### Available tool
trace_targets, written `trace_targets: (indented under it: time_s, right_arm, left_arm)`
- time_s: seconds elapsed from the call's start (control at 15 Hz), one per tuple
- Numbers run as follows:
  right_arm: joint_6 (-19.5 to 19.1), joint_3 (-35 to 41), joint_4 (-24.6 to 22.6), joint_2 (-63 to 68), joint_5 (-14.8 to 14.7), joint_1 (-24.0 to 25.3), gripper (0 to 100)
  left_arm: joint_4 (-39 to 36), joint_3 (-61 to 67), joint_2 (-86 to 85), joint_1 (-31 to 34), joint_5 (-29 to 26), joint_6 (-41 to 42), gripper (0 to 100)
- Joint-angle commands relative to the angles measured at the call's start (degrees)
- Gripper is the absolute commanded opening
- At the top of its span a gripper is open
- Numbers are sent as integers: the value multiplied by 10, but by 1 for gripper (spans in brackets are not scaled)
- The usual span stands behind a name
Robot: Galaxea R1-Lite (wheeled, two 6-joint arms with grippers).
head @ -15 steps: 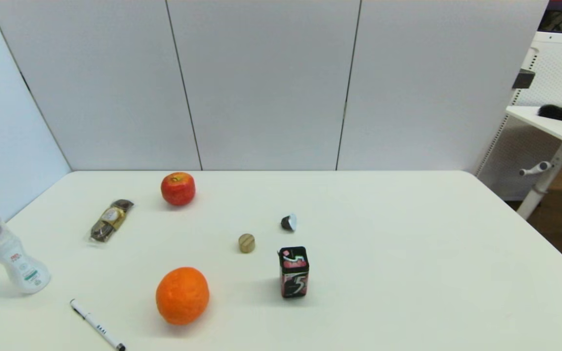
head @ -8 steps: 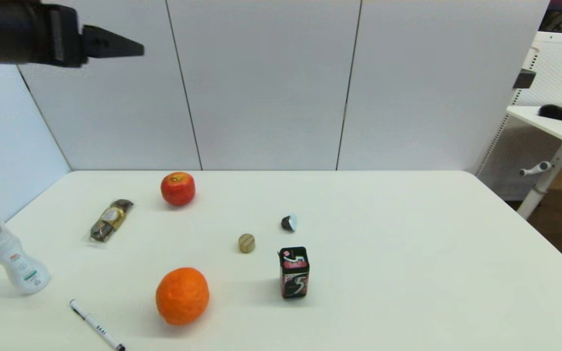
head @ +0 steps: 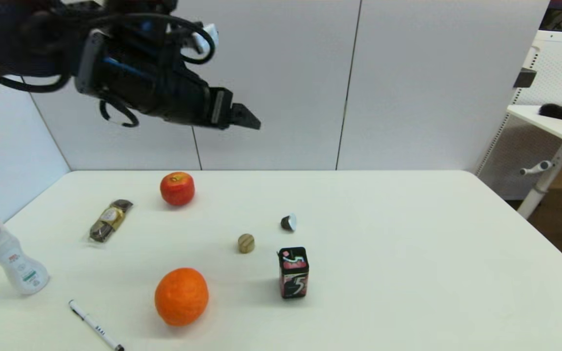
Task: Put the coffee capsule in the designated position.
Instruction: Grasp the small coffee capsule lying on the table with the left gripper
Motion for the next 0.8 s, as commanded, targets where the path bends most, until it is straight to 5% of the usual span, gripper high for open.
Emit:
trace_targets:
  time_s: [0.07,0.8]
  right_arm:
    - [0,0,0,1,0,0,100]
    - [0,0,0,1,0,0,100]
  left_arm:
    - [17,-10,77,-30,0,-43,100]
    - [50,-6,154,-70,-1,-61,100]
